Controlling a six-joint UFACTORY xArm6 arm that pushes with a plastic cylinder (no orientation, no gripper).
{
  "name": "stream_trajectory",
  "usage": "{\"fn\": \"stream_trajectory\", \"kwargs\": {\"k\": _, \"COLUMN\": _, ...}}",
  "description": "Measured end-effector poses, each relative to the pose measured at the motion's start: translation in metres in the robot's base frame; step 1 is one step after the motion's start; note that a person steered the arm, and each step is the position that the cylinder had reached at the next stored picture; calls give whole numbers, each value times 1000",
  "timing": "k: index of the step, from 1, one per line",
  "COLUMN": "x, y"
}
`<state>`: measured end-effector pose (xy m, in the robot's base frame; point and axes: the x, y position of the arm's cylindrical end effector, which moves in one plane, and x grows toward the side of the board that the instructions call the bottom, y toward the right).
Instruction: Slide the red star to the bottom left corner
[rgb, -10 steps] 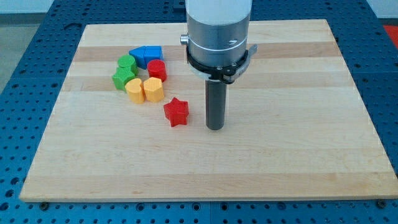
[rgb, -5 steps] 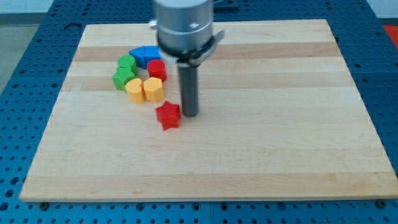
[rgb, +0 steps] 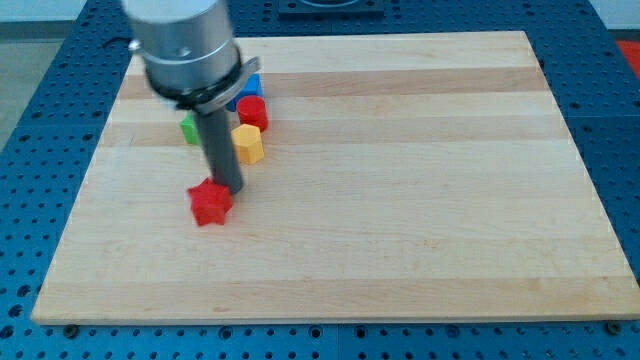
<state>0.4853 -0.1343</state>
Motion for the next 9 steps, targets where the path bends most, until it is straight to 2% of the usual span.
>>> {"fn": "stream_trajectory", "kwargs": {"k": 1, "x": 35, "y": -14}}
{"fn": "stream_trajectory", "kwargs": {"k": 3, "x": 35, "y": 5}}
{"fn": "stream_trajectory", "kwargs": {"k": 4, "x": 48, "y": 18}}
{"fn": "stream_trajectory", "kwargs": {"k": 5, "x": 66, "y": -13}}
{"fn": "stream_trajectory", "kwargs": {"k": 6, "x": 67, "y": -52}}
{"fn": "stream_trajectory", "kwargs": {"k": 8, "x": 46, "y": -43}}
{"fn": "stream_trajectory", "kwargs": {"k": 9, "x": 44, "y": -63}}
